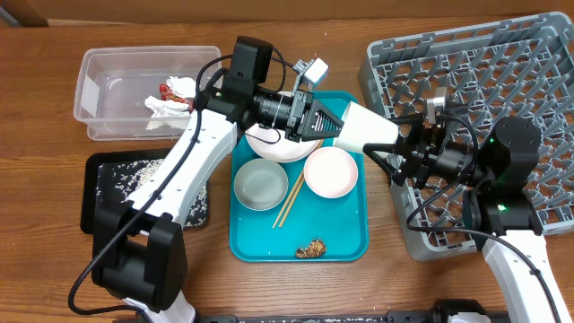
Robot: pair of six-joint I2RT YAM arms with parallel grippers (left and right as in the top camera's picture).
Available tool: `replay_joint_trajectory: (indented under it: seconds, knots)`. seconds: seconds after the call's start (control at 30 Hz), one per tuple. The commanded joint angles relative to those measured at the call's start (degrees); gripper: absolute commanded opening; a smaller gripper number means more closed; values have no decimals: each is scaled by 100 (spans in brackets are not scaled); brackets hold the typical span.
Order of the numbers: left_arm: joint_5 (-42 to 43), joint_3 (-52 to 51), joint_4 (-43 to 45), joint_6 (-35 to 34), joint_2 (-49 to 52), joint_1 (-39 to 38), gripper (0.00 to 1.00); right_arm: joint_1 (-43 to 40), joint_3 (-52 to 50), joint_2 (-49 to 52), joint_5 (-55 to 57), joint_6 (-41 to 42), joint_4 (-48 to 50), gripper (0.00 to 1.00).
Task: Sort waste into correct bins and load items into the dishwasher
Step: 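Hand the white cup from the left gripper to the right gripper, then lower the white cup into the dish rack and open the right gripper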
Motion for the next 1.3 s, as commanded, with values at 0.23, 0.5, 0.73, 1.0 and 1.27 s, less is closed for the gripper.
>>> replay_joint_trajectory:
  seconds: [0.23,0.5,0.73,1.0,1.27]
  knots:
    - [-337,92,-39,15,55,11,34,26,103,-9,-111,35,-28,55]
    - [-2299,94,-1392,885,9,101,50,26,103,-11,522,31,-1003,40]
    - [-3943,98,-2822,1563,-540,619,50,26,317,-17,1923,28,-2041,37]
    - [-5748,98,-3506,1626,-1722,1215,51,-22,1888,-15,4931,-22,-4642,37]
    - [-6474,98,-3576,1624,-2186,1287,51,-918,3383,275,6594,-22,-6537,31]
